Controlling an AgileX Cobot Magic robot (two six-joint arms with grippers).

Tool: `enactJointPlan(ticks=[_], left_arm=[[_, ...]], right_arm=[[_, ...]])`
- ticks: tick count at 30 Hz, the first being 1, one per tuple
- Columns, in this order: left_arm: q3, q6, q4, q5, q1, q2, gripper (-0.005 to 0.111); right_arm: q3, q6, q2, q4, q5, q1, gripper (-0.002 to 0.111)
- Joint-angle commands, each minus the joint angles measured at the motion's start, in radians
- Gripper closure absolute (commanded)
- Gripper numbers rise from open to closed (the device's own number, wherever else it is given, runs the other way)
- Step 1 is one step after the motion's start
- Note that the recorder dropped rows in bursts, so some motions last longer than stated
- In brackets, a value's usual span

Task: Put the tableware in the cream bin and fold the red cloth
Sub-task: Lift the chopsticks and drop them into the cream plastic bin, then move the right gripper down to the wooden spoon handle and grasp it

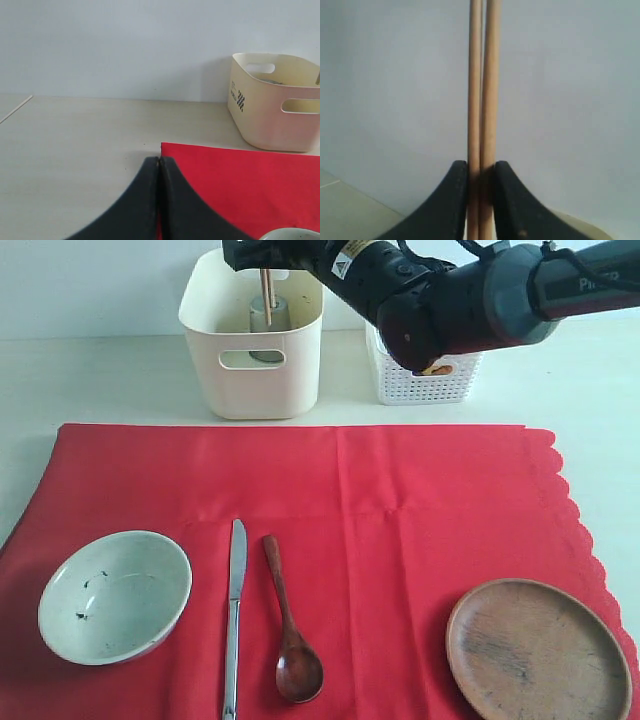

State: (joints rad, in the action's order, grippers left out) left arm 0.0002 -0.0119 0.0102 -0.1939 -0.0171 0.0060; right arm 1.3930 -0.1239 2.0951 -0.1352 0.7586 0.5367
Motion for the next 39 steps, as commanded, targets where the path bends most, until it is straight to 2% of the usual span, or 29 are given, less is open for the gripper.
enactJointPlan(ticks=[1, 3, 4, 6, 9, 17, 25, 32, 39], left_arm=[[0.000, 0.000, 0.000, -0.003, 0.006, -0.006, 0.104], [0.000, 0.000, 0.000, -0.003, 0.006, -0.006, 0.104], [0.000, 0.000, 0.000, -0.003, 0.006, -0.006, 0.104], [0.000, 0.000, 0.000, -0.003, 0.006, -0.006, 0.104], [0.000, 0.000, 0.000, -0.003, 0.006, -0.006, 0.104], [0.000, 0.000, 0.000, -0.003, 0.006, -0.006, 0.104], [0.000, 0.000, 0.000, -0.003, 0.006, -0.006, 0.104], [0.000, 0.000, 0.000, -0.003, 0.006, -0.006, 0.104], [0.000, 0.000, 0.000, -0.003, 0.006, -0.006, 0.104]], right_arm=[[0.011, 0.007, 0.000, 0.063, -0.006, -0.001, 0.091], [0.011, 0.007, 0.000, 0.096, -0.008, -0.001, 0.077], [0.011, 0.007, 0.000, 0.089, -0.008, -0.001, 0.065], [0.011, 0.007, 0.000, 0.069, -0.008, -0.001, 0.051], [0.011, -0.008, 0.000, 0.069, -0.008, -0.001, 0.043], [0.011, -0.091, -0.012, 0.069, -0.026, -0.001, 0.042], [0.011, -0.093, -0.037, 0.067, -0.091, -0.001, 0.042], [0.011, -0.099, -0.062, -0.034, -0.216, -0.001, 0.042], [0.011, -0.218, -0.121, -0.096, -0.359, -0.001, 0.042]])
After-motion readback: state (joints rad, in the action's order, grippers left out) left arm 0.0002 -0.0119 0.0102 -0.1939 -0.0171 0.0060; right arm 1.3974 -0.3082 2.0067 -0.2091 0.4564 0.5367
